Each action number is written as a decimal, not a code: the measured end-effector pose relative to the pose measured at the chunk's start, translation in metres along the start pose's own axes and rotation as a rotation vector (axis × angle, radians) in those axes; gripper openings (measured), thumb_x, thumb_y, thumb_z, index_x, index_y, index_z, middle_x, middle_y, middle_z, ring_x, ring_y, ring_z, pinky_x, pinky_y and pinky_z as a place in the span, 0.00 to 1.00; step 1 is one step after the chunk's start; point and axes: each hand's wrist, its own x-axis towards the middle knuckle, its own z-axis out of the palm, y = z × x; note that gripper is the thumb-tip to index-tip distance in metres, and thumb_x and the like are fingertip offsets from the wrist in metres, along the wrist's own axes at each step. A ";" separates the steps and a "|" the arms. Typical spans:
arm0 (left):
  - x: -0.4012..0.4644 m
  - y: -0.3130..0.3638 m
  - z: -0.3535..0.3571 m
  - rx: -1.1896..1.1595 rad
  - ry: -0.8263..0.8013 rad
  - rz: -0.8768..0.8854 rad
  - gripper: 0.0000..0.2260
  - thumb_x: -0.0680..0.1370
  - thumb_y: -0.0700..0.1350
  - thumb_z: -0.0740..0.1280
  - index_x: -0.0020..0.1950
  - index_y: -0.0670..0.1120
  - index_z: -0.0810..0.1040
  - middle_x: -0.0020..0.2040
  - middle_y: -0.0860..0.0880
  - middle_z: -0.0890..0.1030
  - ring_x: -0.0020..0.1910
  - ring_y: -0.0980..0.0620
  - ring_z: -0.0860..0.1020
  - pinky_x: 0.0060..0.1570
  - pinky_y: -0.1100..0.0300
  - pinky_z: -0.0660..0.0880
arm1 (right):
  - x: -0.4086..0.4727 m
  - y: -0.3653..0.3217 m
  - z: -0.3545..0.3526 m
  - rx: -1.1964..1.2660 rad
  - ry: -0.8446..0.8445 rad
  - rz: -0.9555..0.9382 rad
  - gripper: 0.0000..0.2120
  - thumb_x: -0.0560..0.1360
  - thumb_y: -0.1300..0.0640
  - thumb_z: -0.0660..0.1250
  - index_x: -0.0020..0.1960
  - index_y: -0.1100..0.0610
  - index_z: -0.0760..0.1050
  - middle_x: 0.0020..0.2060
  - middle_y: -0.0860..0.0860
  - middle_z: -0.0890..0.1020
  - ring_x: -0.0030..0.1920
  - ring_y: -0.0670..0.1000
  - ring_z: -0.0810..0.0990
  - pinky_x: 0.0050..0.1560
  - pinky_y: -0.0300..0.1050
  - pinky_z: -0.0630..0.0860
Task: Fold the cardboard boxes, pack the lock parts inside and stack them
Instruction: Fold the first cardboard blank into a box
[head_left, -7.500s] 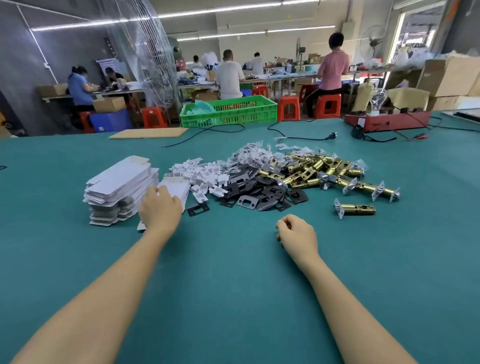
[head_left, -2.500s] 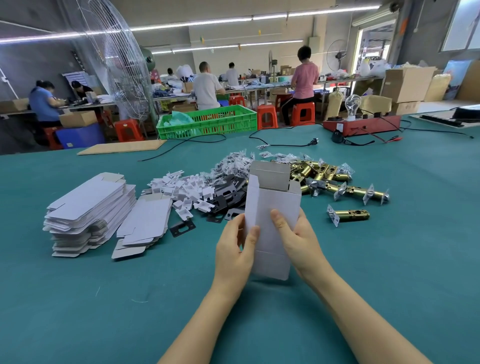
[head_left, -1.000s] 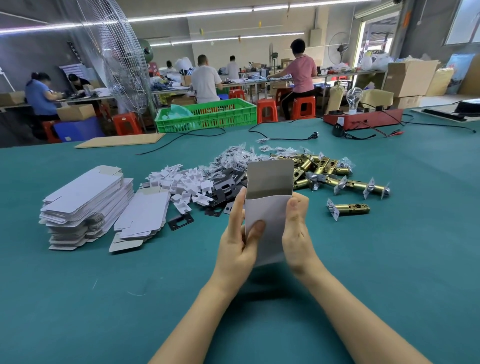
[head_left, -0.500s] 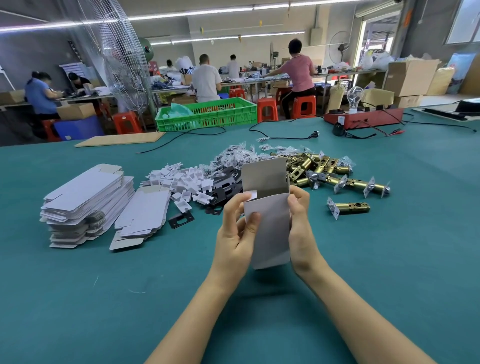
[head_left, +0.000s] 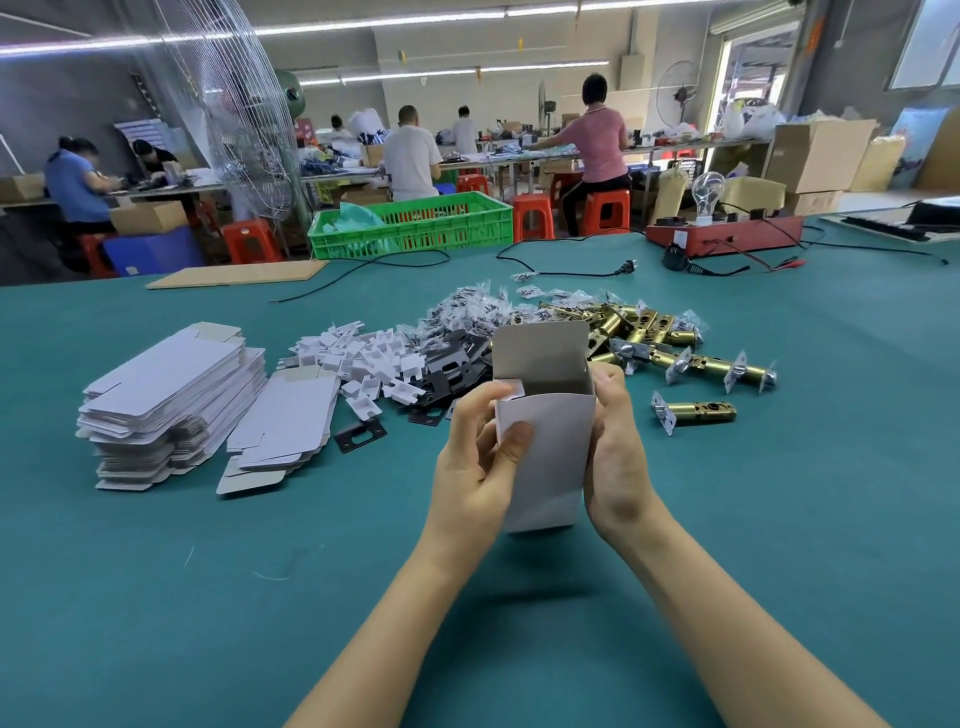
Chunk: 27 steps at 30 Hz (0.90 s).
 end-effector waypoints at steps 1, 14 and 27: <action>0.000 0.001 0.000 -0.019 0.001 -0.012 0.18 0.78 0.44 0.64 0.56 0.70 0.71 0.58 0.52 0.79 0.48 0.52 0.78 0.50 0.56 0.77 | -0.001 -0.001 0.001 -0.001 0.004 -0.001 0.20 0.74 0.40 0.58 0.51 0.58 0.66 0.53 0.68 0.72 0.54 0.67 0.69 0.63 0.71 0.62; 0.000 0.006 0.008 -0.112 -0.009 -0.128 0.05 0.79 0.49 0.60 0.53 0.58 0.72 0.43 0.52 0.75 0.37 0.59 0.70 0.40 0.70 0.69 | 0.006 0.003 -0.003 -0.062 0.072 -0.142 0.09 0.74 0.54 0.56 0.47 0.44 0.74 0.49 0.53 0.80 0.49 0.51 0.76 0.52 0.52 0.72; 0.028 0.021 0.008 -0.266 0.239 -0.272 0.03 0.75 0.51 0.62 0.48 0.53 0.71 0.48 0.48 0.77 0.49 0.48 0.72 0.53 0.47 0.66 | 0.019 -0.007 0.017 -0.051 0.056 -0.345 0.11 0.77 0.60 0.54 0.47 0.48 0.73 0.42 0.45 0.80 0.46 0.45 0.79 0.47 0.33 0.72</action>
